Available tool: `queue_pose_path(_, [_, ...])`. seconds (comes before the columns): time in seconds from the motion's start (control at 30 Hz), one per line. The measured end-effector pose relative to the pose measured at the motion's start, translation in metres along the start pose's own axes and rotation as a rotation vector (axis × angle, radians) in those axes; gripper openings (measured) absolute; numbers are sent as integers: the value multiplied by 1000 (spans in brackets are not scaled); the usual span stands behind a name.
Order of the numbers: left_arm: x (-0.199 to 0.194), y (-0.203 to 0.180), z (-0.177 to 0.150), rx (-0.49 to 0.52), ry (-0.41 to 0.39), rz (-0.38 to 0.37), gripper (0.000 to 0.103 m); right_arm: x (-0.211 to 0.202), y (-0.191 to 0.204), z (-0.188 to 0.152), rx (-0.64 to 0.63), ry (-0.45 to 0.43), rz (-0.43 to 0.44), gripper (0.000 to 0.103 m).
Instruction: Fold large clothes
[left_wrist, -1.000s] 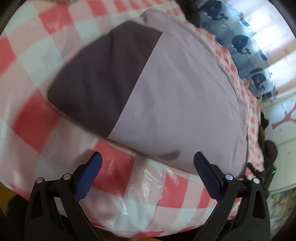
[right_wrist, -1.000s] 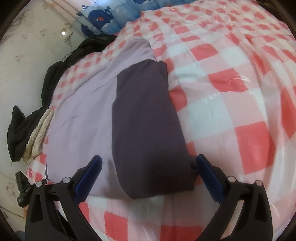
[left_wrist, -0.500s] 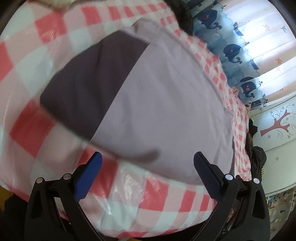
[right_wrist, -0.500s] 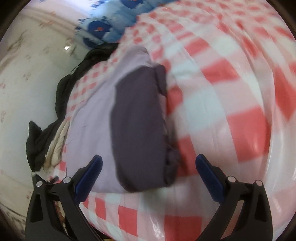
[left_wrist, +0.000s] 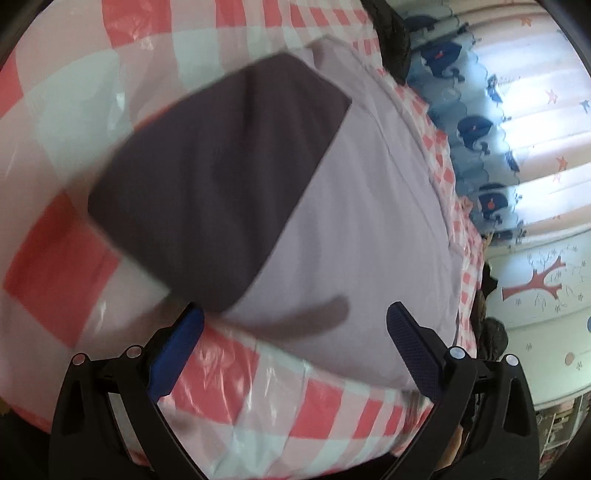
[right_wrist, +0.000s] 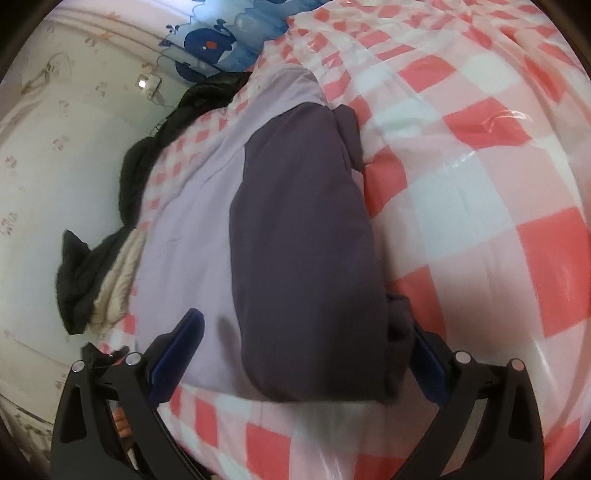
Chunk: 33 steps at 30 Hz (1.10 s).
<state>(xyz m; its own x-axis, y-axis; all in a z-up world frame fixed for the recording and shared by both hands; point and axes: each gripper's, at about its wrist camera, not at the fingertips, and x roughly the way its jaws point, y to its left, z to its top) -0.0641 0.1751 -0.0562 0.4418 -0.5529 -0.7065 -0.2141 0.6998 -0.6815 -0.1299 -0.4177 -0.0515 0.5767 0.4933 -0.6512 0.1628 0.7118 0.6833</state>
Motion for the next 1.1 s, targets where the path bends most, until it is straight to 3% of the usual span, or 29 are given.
queue_pose_path(0.1, [-6, 6, 8, -45, -27, -59, 95, -13, 15, 0, -29, -69, 73, 97])
queue_pose_path(0.17, [-2, 7, 10, -32, -29, -42, 95, -24, 28, 1, -84, -101, 104, 97])
queue_pose_path(0.27, [14, 15, 8, -39, 31, 10, 95, -7, 23, 6, -78, -32, 40, 97])
queue_pose_path(0.37, [14, 15, 12, -47, 7, 1, 95, 3, 1, 8, 2, -16, 51, 92])
queue_pose_path(0.4, [15, 14, 16, -50, 2, 0, 95, 4, 0, 9, 4, -21, 52, 86])
queue_pose_path(0.5, [16, 6, 26, -48, -16, 21, 93, 0, 2, 9, 1, -49, 27, 54])
queue_pose_path(0.53, [13, -4, 27, 0, -29, 73, 75, -5, 2, 11, 3, -59, 41, 48])
queue_pose_path(0.6, [5, -17, 27, 71, -42, 102, 49, -13, 10, 11, -34, -73, 40, 44])
queue_pose_path(0.67, [-9, -20, 27, 98, -41, 59, 36, -19, 21, 8, -78, -88, 28, 41])
queue_pose_path(0.77, [-32, -27, 18, 152, -41, 23, 29, -33, 39, 2, -119, -107, 56, 39])
queue_pose_path(0.87, [-55, -35, -5, 223, -40, 9, 29, -53, 47, -15, -161, -111, 79, 38])
queue_pose_path(0.93, [-58, -18, -19, 240, 2, 35, 35, -60, 40, -33, -171, -71, 57, 41])
queue_pose_path(1.03, [-47, 13, -21, 159, 63, 20, 49, -55, 4, -46, -102, -8, -11, 52])
queue_pose_path(1.1, [-47, 27, -16, 93, 52, 18, 64, -66, -13, -47, -58, -56, -74, 56])
